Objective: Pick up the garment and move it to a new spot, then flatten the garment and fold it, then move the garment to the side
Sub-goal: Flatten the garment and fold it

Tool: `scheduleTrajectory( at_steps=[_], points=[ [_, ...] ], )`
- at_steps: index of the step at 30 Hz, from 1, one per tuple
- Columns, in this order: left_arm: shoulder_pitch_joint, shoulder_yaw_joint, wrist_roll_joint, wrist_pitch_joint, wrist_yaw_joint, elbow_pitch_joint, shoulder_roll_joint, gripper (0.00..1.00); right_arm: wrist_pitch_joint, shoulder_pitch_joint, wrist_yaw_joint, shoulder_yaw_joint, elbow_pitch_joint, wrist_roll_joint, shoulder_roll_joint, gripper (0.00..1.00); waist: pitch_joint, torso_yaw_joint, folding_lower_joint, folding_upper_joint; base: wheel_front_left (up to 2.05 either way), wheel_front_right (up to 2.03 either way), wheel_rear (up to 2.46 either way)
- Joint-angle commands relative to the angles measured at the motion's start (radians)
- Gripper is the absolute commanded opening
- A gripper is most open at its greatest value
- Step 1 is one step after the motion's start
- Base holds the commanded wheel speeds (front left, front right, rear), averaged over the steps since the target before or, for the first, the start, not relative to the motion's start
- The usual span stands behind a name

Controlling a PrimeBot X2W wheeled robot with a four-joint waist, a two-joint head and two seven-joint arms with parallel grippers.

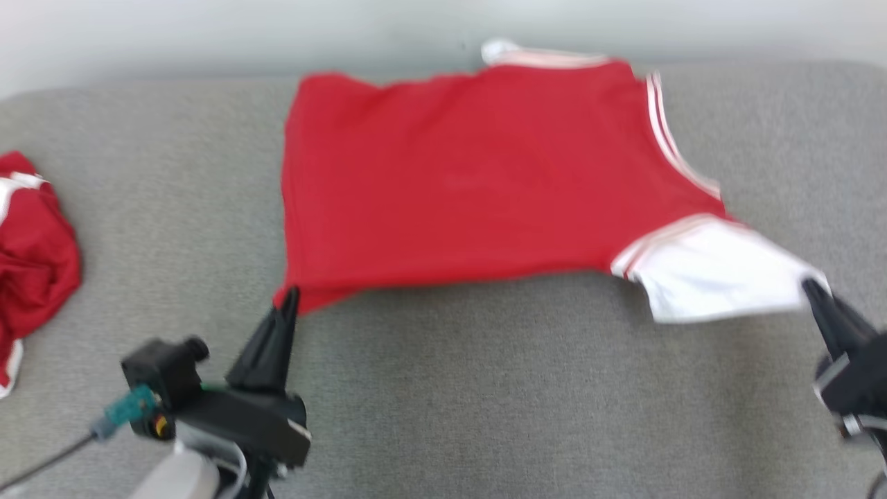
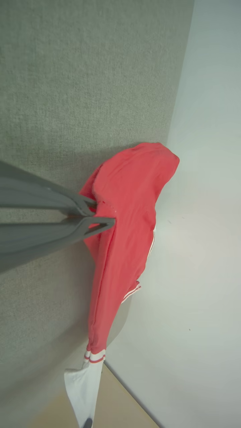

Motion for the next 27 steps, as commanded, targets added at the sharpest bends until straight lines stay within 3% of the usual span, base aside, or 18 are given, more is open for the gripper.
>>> scheduleTrajectory(
  at_steps=[1, 8, 15, 21, 27],
  points=[
    [0.029, -0.002, 0.015, -0.006, 0.005, 0.000, -0.005, 0.00, 0.038, 0.035, 0.000, -0.026, -0.041, -0.015, 0.014, 0.00, -0.047, 0.024, 0.0004, 0.0002, 0.00, 0.00, 0.00],
    [0.125, -0.015, 0.059, -0.006, 0.028, 0.003, -0.008, 0.00, 0.216, 0.195, 0.000, -0.124, -0.177, -0.084, 0.058, 0.00, -0.090, 0.025, 0.0004, 0.0002, 0.00, 0.00, 0.00],
    [0.222, -0.053, 0.086, 0.025, 0.070, 0.012, 0.030, 0.00, 0.319, 0.310, 0.000, -0.148, -0.185, -0.047, 0.059, 0.00, -0.148, 0.012, 0.0004, 0.0002, 0.00, 0.00, 0.00],
    [0.284, -0.061, 0.077, 0.063, 0.125, -0.015, 0.053, 0.00, 0.315, 0.343, 0.000, -0.144, -0.176, -0.027, 0.059, 0.00, -0.185, 0.002, 0.0004, 0.0002, 0.00, 0.00, 0.00],
    [0.269, -0.041, 0.061, 0.061, 0.131, -0.083, 0.062, 0.00, 0.205, 0.265, 0.000, -0.075, -0.184, -0.016, 0.059, 0.00, -0.191, -0.008, 0.0004, 0.0002, 0.00, 0.00, 0.00]
  ],
)
